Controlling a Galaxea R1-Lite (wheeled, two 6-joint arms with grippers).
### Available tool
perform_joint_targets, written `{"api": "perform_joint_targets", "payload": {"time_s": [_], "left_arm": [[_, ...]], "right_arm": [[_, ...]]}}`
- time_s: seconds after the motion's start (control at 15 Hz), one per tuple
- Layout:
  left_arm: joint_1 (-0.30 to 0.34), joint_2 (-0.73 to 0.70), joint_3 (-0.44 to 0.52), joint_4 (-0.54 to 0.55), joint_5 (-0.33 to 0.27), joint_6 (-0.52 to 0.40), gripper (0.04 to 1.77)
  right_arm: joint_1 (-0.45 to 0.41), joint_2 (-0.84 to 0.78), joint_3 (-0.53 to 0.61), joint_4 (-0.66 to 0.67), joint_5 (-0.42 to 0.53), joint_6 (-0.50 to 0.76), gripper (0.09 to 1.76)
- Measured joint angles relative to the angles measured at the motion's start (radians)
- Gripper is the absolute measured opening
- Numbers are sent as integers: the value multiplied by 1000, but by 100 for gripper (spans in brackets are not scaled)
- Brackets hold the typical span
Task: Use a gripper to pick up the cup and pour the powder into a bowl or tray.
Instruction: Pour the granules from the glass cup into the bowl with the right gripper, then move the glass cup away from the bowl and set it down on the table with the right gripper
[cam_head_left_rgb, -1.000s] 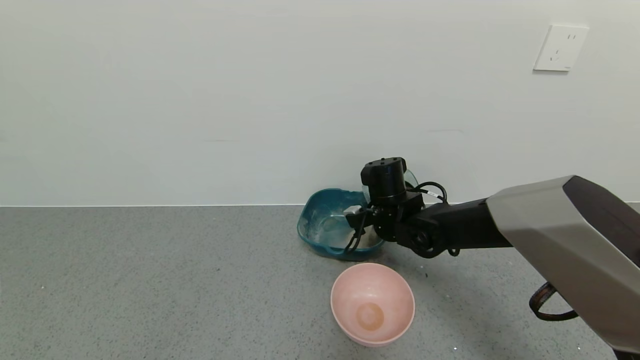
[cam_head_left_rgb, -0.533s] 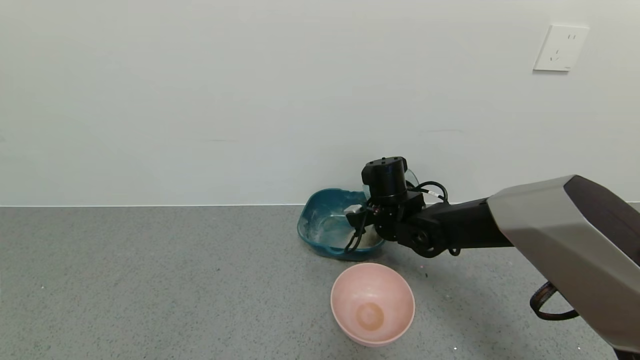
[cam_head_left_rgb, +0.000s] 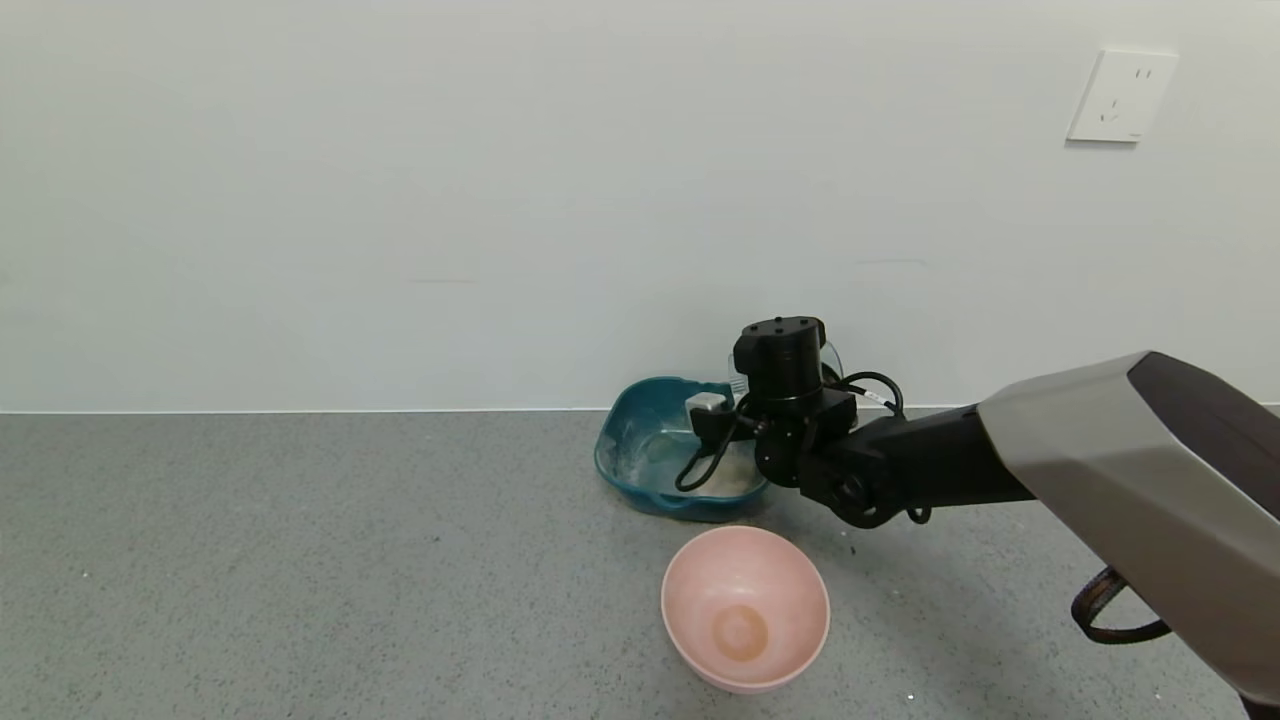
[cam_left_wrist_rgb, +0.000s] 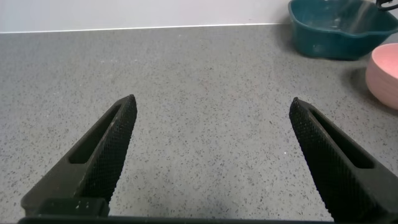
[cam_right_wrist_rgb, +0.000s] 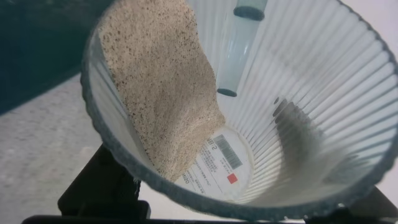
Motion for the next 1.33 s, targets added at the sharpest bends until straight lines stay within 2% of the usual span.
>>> {"api": "perform_joint_targets", "payload": {"time_s": [0.33, 0.73, 1.07, 1.33], "left_arm": [[0, 0, 0, 0, 0, 0, 176], [0, 0, 0, 0, 0, 0, 176], [0, 0, 0, 0, 0, 0, 176], [0, 0, 0, 0, 0, 0, 176]], "right_arm": [[1, -66, 109, -2, 2, 261, 136], [-13, -150, 177, -2, 4, 613, 136], [-48, -276, 344, 5, 32, 919, 136], [-55, -399, 507, 4, 129, 1127, 136]]}}
